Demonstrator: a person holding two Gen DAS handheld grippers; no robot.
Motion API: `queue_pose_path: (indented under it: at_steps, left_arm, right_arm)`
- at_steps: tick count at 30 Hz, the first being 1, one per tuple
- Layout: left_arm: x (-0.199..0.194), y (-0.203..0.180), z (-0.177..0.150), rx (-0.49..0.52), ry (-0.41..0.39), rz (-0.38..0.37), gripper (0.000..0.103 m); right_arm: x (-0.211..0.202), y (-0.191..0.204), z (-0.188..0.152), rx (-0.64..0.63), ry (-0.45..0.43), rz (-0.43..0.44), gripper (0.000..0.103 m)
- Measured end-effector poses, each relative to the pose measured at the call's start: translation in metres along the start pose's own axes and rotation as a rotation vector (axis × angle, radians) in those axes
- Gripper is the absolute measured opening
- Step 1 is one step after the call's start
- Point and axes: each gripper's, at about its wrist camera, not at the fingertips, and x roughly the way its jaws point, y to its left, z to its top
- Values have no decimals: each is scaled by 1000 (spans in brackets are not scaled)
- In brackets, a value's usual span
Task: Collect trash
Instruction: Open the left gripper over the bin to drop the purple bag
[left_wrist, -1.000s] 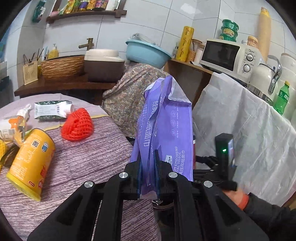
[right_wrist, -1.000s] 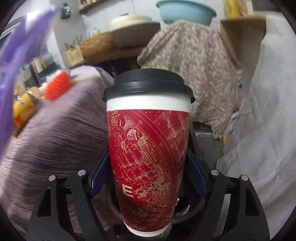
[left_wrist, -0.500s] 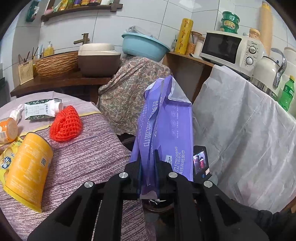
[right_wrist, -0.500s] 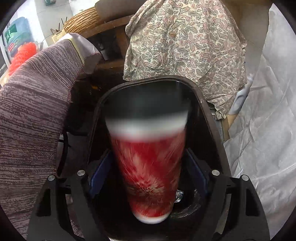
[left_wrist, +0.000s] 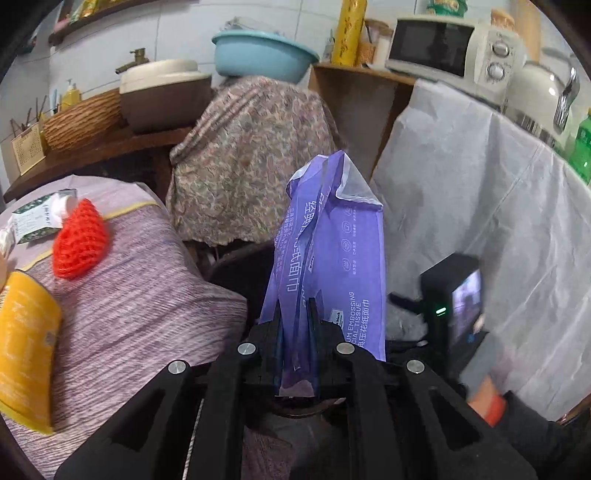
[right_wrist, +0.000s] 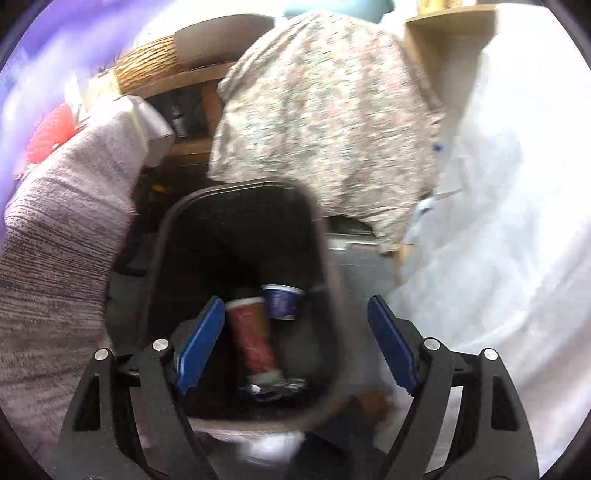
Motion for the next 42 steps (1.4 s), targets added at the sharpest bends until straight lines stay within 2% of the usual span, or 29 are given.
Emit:
queue_pose_path:
  at_steps: [6, 12, 17, 18, 20, 21, 22, 28, 31, 34, 42]
  left_arm:
    - [36, -4, -6, 5, 114, 61, 12]
    - [78, -28, -11, 48, 217, 90, 12]
    - [122, -36, -20, 66, 300, 148, 12]
    - [129, -35, -23, 62, 314, 161, 15]
    - [140, -35, -26, 54, 340, 174, 27]
    - [144, -34, -27, 49, 343, 180, 42]
    - [146, -33, -28, 43, 338, 187, 52]
    - [133, -43, -26, 59, 288, 172, 69]
    - [118, -45, -24, 54, 253, 153, 75]
    - [99, -46, -24, 37, 230, 123, 76]
    - [30, -39, -16, 37, 110, 84, 85]
  right_arm:
    - [-30, -50, -10, 82, -16, -115, 79]
    - [-50, -79, -21, 175, -42, -113, 79]
    - [-63, -79, -26, 203, -62, -93, 81]
    - [-66, -79, -27, 205, -67, -90, 82]
    - [-71, -79, -30, 214, -78, -82, 84]
    - [-73, -79, -31, 219, -82, -78, 84]
    - [-75, -80, -33, 225, -86, -72, 84]
    - [-77, -83, -39, 249, -81, -58, 84]
    - [-78, -81, -41, 258, -80, -53, 84]
    - [-77, -77, -43, 249, -73, -52, 84]
    - [-77, -60, -42, 222, -66, -35, 84]
